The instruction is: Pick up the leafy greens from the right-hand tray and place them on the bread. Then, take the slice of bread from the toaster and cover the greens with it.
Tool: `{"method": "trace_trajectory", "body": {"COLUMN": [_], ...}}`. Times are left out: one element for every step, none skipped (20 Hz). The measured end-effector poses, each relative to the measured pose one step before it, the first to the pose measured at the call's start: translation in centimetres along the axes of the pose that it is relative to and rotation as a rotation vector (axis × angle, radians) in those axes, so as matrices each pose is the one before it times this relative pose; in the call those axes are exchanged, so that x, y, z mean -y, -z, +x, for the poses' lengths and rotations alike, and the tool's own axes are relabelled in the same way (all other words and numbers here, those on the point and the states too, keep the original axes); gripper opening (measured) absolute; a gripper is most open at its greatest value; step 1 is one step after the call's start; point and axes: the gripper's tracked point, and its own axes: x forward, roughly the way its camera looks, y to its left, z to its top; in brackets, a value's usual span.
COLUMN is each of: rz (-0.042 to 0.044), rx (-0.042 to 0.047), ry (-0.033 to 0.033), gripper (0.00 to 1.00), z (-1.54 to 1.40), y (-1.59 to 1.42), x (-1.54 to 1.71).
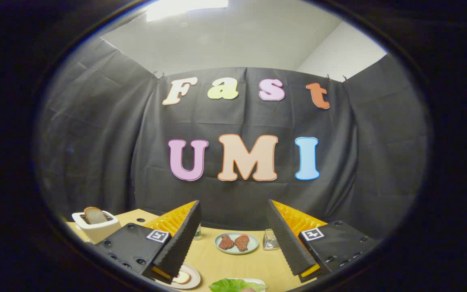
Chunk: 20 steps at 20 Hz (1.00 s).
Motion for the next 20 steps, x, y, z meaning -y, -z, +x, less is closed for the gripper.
{"method": "trace_trajectory", "body": {"rz": [0.00066,0.00257,0.00365,0.00299,0.00251,0.00267,0.00273,0.00151,-0.00082,-0.00313,-0.00529,-0.00455,-0.00140,0.00156,0.00254,0.00134,0.00083,-0.00032,-0.00228,-0.00202], "rx": [0.00193,-0.00021,-0.00348,-0.00284,-0.00087,-0.00043,0.00136,0.00299,0.00191,0.00163,0.00032,-0.00173,-0.00260,-0.00111,-0.00157,-0.00341,-0.00285,-0.00074,0.00446,0.00434], "ry": [-0.00026,0.00154,0.00229,0.00400,0.00271,0.00346,0.00288,0.00148,0.00078,0.00046,0.00031,0.00104,-0.00076,-0.00046,-0.00108,-0.00151,-0.00007,0.00122,0.00153,0.00296], "gripper": [1.00,1.00,1.00,1.00,1.00,1.00,1.00,1.00,1.00,1.00,1.00,1.00,1.00,1.00,1.00,1.00,1.00,1.00,1.00,1.00], "z": [-0.080,-0.194,-0.084,0.033,-0.030,-0.159,0.014,-0.004,-0.026,-0.097,0.024,0.092,0.048,0.071,0.086,0.199,0.075,0.080,0.150,0.135], "y": [-0.024,0.020,0.041,0.141,-0.037,0.009,-0.021,-0.031,-0.095,0.134,0.025,0.151,0.144,0.140,0.064,0.120,0.102,0.052,-0.084,-0.050], "x": [0.028,0.094,0.155,0.171,0.150,0.239,0.207,0.063,0.121,0.151,0.115,0.084,0.087,-0.004,0.032,0.022,0.046,0.076,0.103,0.146]}}
